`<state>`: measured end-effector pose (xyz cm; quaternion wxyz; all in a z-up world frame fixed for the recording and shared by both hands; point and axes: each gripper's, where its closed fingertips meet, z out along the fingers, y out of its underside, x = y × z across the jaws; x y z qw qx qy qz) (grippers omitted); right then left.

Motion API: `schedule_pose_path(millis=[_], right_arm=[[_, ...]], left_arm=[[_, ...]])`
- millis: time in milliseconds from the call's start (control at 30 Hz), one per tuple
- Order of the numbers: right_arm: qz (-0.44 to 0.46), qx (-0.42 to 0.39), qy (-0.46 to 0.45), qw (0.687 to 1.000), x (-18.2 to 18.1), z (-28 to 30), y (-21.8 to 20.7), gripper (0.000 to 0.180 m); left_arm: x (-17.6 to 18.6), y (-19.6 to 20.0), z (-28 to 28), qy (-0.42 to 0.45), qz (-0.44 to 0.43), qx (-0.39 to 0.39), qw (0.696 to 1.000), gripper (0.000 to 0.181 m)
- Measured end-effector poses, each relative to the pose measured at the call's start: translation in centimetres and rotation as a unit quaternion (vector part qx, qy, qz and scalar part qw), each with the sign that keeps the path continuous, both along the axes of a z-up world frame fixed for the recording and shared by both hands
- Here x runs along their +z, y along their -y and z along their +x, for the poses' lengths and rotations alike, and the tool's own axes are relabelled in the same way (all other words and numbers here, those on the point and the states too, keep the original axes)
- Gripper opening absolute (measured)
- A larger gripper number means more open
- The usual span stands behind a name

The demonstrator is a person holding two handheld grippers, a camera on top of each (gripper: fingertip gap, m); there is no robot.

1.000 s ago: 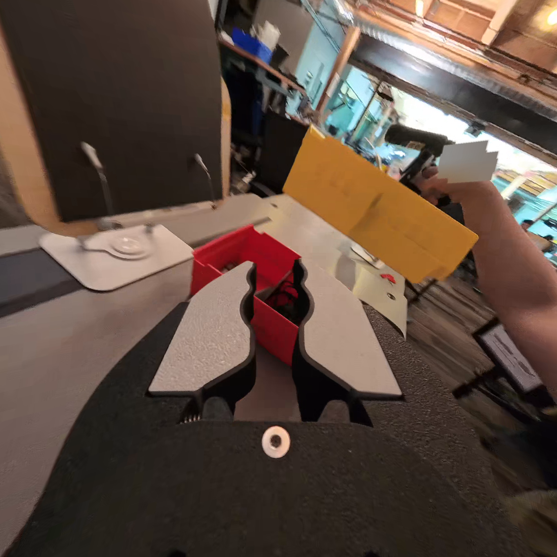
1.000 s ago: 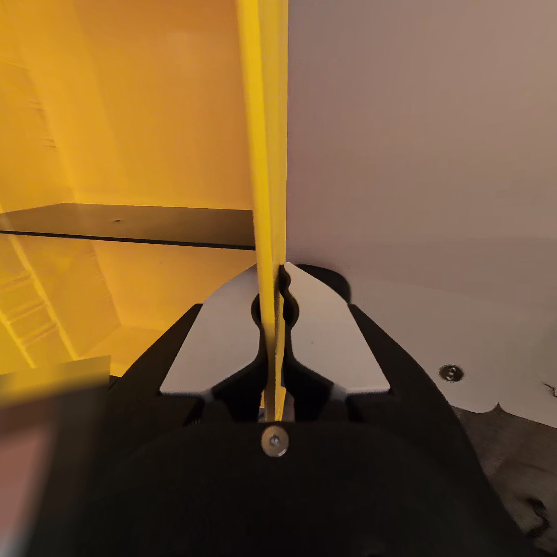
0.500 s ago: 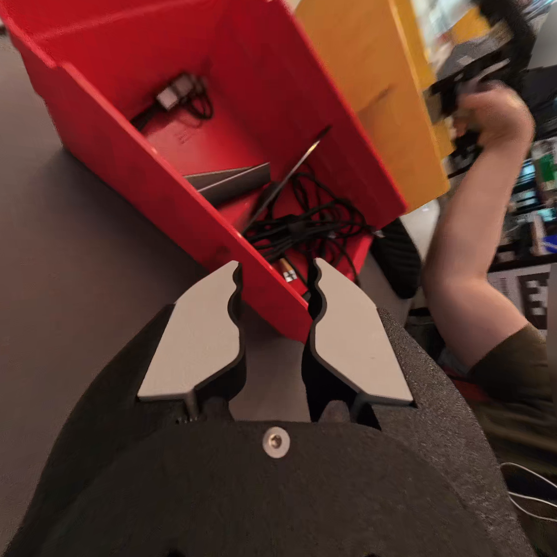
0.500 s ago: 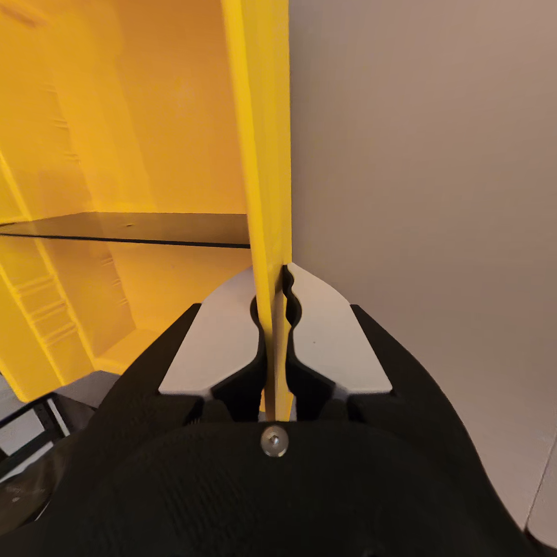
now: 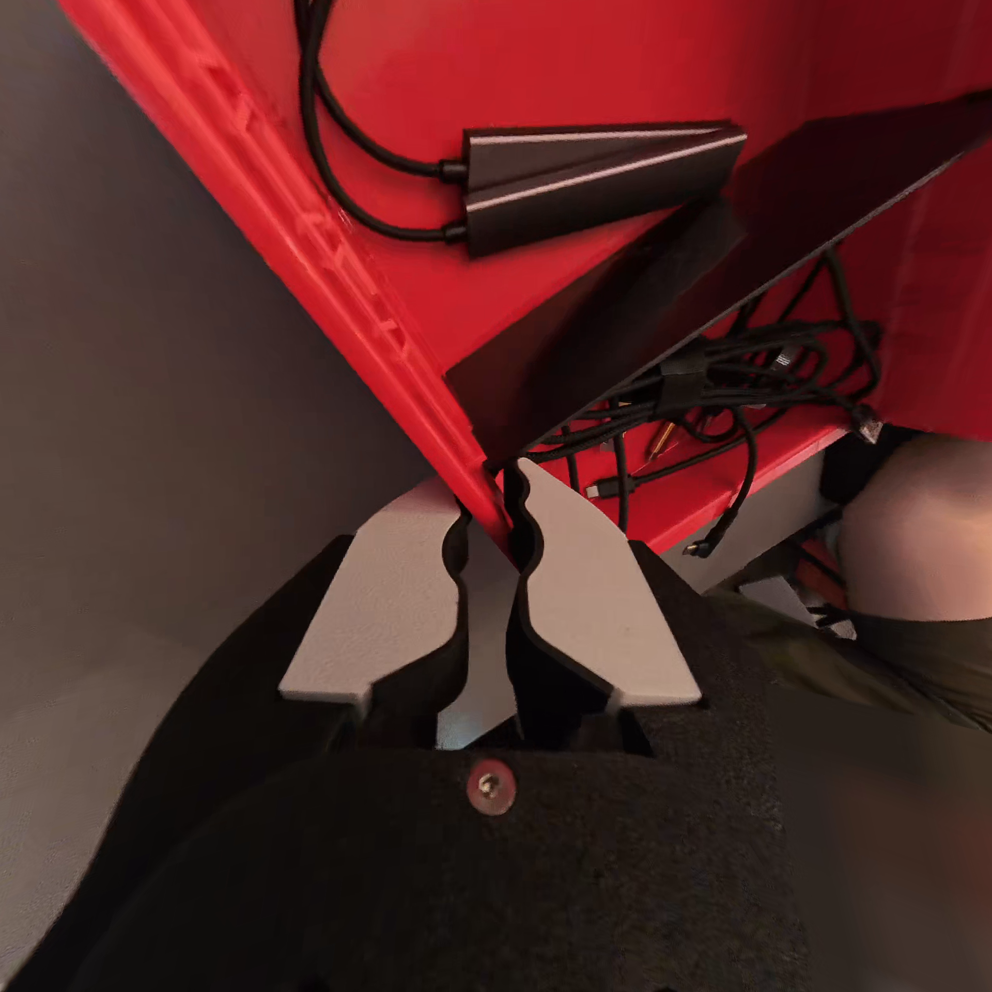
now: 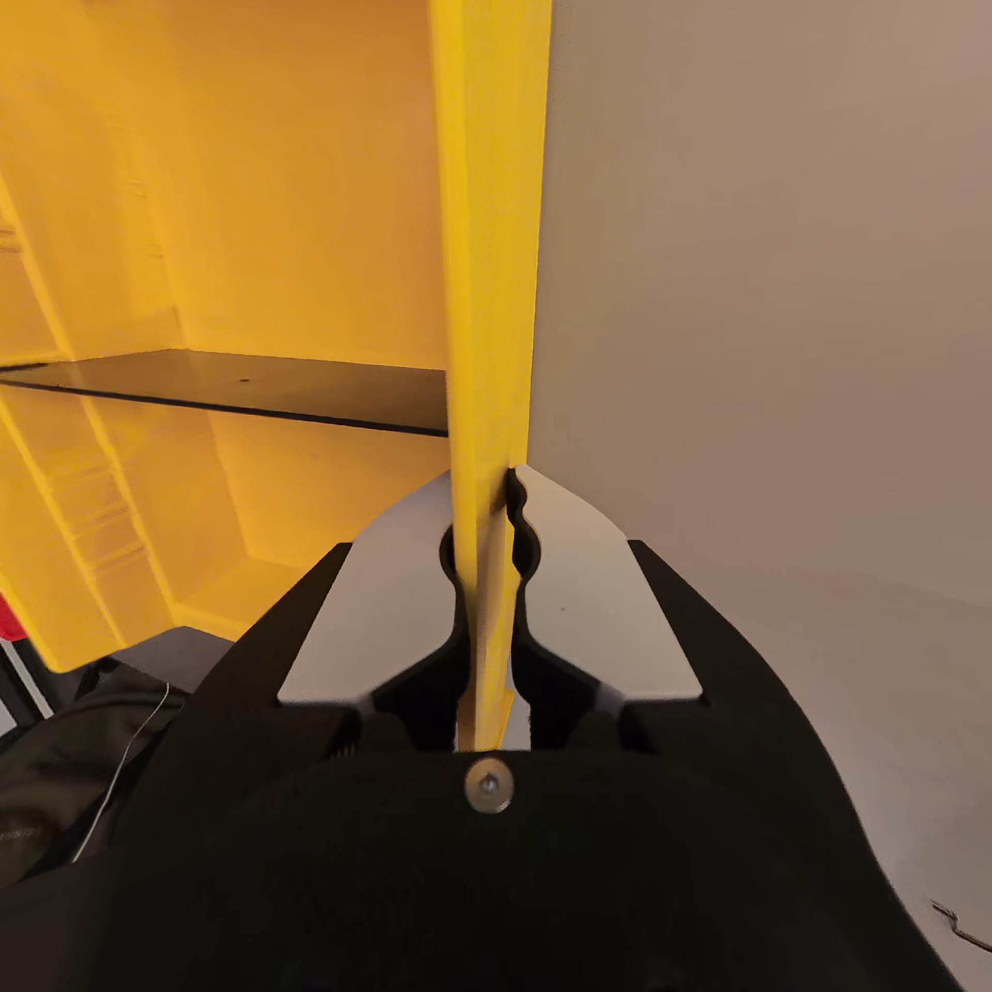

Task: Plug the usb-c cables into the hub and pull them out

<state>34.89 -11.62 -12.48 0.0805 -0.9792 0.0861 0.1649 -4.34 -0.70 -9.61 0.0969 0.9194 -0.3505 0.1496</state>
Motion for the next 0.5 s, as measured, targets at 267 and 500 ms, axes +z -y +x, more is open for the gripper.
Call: schedule_pose_path(millis=[267, 500], right_arm=[[0.001, 0.014, -0.009, 1.000, 0.1, -2.1, -1.3, 0.014], [-0.011, -0.015, -0.007, 1.000, 0.1, -3.0, -2.1, 0.012]], left_arm=[[0.2, -1.0, -4.5, -0.002, -0.006, 0.034, 0.999, 0.008], [0.3, -4.8, -15.2, 0.005, 0.045, 0.110, 0.993, 0.007]])
